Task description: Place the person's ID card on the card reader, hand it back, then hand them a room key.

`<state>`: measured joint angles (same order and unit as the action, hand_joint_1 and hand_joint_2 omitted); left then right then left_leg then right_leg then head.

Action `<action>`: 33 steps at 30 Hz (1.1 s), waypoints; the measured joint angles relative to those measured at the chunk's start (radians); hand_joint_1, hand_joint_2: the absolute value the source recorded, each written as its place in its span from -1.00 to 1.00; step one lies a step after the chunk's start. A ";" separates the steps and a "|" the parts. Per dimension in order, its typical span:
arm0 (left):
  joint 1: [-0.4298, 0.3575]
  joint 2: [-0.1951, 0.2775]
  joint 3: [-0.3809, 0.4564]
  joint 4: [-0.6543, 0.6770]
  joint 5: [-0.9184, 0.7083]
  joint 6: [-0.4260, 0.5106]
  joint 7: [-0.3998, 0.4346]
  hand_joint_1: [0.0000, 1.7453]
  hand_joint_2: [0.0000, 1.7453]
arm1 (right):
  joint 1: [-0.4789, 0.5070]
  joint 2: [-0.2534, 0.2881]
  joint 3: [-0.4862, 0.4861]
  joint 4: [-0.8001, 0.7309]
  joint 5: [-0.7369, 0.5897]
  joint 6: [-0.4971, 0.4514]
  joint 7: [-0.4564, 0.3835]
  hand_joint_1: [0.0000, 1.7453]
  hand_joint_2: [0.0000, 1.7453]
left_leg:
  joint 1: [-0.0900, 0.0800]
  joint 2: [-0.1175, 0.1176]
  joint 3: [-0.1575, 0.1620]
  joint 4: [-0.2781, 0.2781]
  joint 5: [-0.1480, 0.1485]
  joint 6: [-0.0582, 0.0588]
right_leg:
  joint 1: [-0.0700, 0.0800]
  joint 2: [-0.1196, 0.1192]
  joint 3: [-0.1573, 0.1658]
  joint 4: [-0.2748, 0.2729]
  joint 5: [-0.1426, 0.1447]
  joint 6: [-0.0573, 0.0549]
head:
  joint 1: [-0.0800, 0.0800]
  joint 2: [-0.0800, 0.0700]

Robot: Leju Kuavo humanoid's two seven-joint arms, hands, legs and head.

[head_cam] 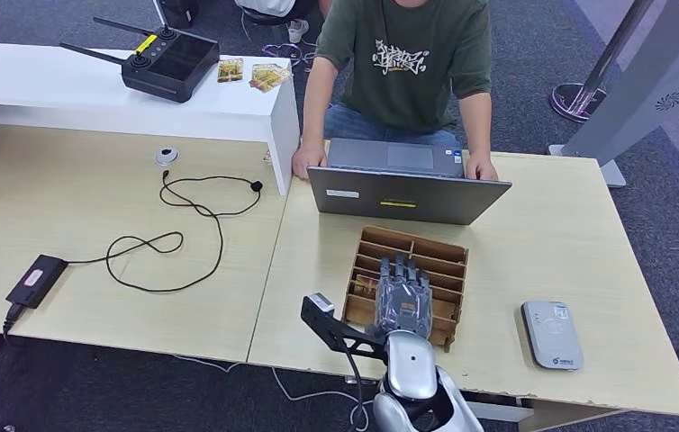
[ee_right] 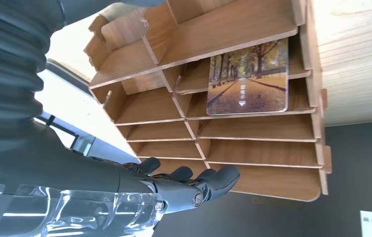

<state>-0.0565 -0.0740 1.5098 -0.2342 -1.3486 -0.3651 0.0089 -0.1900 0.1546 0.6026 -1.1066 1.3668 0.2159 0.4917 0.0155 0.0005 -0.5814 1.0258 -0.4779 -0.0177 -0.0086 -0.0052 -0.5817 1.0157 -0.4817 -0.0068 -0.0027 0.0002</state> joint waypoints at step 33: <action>0.000 -0.003 0.000 0.000 0.006 0.000 0.005 -1.00 -1.00 | -0.008 0.028 0.002 0.024 -0.015 -0.017 -0.034 -1.00 1.00 | 0.000 0.000 0.000 0.000 0.000 0.000 | 0.000 0.000 0.000 0.000 0.000 0.000 | 0.000 0.000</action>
<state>-0.0561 -0.0771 1.5098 -0.2342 -1.3428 -0.3655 0.0141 -0.1976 0.1823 0.6050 -1.0826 1.3516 0.1987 0.4578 0.0155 0.0003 -0.5814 1.0258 -0.4779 -0.0176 -0.0086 -0.0054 -0.5816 1.0157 -0.4818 -0.0068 -0.0027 0.0001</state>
